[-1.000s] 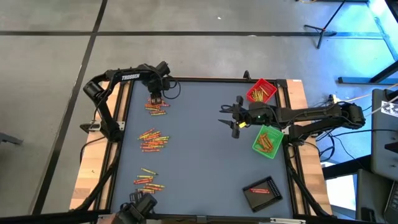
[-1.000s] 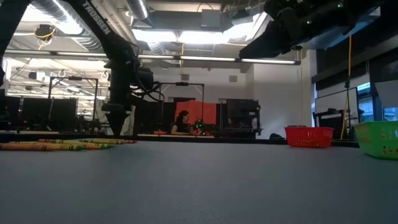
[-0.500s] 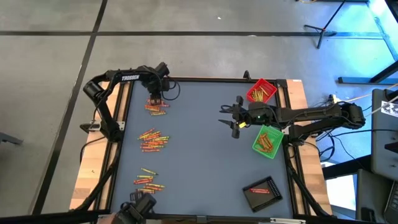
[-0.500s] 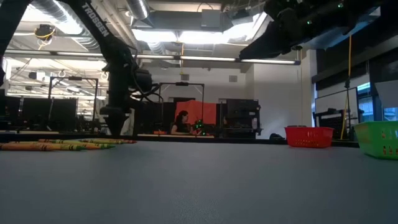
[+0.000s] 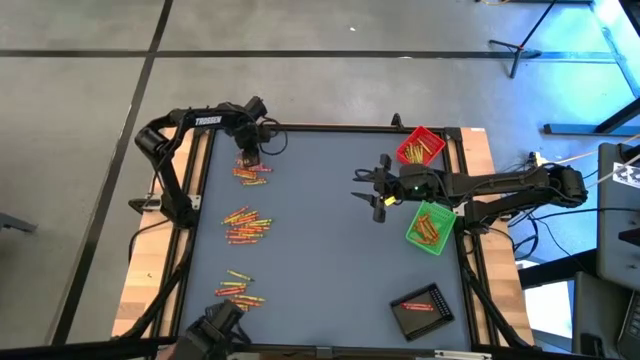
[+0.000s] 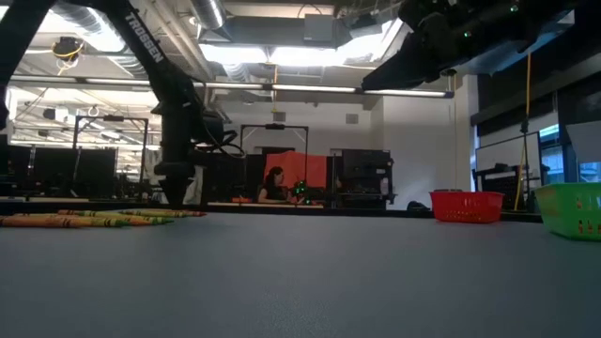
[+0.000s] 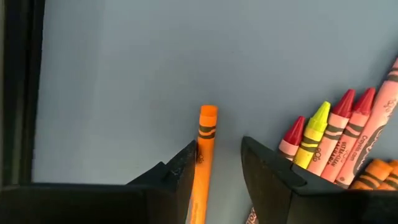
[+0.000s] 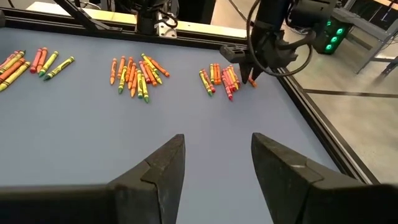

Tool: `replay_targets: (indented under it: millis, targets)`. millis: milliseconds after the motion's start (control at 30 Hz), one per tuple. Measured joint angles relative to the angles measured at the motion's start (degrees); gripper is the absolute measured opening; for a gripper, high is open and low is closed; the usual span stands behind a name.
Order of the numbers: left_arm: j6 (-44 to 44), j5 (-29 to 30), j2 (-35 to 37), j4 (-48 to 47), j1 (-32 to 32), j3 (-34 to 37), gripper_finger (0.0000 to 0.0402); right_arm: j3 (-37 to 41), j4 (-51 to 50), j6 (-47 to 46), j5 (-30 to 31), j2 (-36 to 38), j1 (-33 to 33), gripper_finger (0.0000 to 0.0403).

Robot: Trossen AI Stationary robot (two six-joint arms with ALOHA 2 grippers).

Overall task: Sort crayons
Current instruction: Put the orange crayon into the green bin

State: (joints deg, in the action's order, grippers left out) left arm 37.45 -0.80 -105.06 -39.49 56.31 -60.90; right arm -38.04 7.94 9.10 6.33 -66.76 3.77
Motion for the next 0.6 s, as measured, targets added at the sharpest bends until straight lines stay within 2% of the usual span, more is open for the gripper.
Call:
replay_targets:
  millis: [300,600]
  targets:
    - [-7.08,-2.80,-0.15,0.62,3.48,0.09,0.0071,-0.02,0.02,0.00,0.00,0.00,0.00,0.0182]
    - [-7.28,-5.41,-0.22,1.13,3.57,-0.09,0.0021,-0.04,0.04,0.00,0.00,0.00,0.00,0.0182]
